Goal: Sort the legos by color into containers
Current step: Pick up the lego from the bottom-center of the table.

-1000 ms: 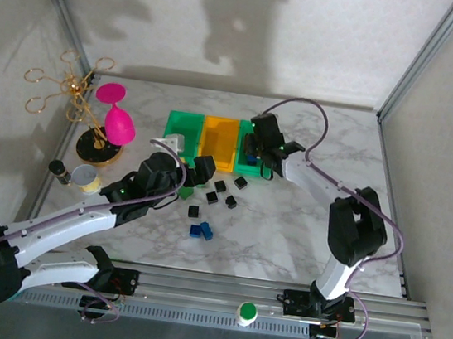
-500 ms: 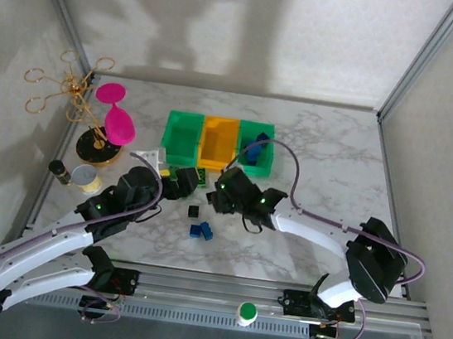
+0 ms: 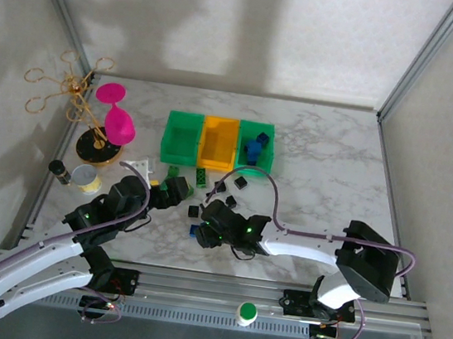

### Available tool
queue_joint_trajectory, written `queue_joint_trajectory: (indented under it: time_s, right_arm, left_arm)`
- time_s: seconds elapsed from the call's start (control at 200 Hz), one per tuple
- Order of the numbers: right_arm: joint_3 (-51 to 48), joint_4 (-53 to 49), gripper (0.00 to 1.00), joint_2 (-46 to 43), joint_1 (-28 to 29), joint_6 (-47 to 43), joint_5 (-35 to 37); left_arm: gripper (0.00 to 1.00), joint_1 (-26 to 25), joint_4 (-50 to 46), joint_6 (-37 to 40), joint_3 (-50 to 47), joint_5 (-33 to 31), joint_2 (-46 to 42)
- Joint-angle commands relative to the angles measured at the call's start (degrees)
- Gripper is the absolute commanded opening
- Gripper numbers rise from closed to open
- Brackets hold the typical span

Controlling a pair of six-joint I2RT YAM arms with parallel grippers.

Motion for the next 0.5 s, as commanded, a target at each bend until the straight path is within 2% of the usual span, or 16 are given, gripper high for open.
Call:
queue_joint_trajectory:
  time_s: [0.0,0.496]
  right_arm:
    - [-0.99,2.33,0.56,1.52,1.04,-0.38,-0.95]
    - [0.15,0.50,0.48,5.99,1.31,-2.02,3.07]
  left_arm:
    - [1.00,0.64,-1.36,-0.93,-0.91,-1.68,-0.57]
    - [1.00,0.69,-0.61,-1.41,-0.97,-2.13,-0.74]
